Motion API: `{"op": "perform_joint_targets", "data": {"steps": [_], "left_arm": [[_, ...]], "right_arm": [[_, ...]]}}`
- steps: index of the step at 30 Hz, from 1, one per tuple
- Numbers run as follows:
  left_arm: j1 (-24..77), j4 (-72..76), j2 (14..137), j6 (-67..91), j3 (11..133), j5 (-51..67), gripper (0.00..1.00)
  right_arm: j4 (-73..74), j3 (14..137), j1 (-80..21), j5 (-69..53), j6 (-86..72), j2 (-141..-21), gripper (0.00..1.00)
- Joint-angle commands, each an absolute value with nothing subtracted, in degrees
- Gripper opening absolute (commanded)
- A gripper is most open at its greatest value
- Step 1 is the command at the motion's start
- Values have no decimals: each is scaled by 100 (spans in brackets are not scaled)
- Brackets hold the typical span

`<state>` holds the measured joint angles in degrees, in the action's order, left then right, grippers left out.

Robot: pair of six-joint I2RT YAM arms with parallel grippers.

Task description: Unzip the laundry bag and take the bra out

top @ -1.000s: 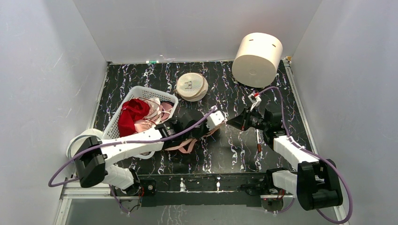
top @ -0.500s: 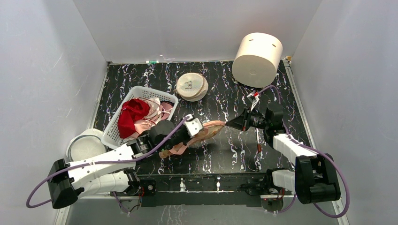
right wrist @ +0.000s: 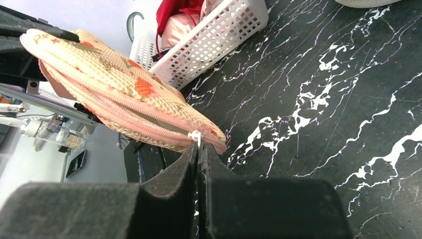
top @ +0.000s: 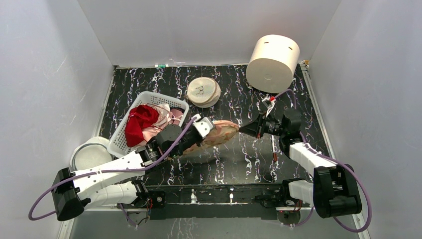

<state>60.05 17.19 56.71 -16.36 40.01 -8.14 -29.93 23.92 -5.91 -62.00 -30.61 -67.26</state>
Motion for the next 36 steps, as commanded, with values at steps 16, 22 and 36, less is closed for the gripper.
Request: {"op": "perform_joint_targets", "data": {"steps": [16,22,36], "left_arm": [[6047,1358,6717,-2678,4744,-292,0],[6235,1384,6984,-2951,4549,-224,0],[6692,560,7729,-993,4643,-311,27]], "right_arm": [[-1000,2857,-624,-3864,-1874,-6298,0],[-1578,2607,-624,-3880,-1949,-6560,0],[-3586,1589,-1184,-3638,-1330,-6481,0]]}}
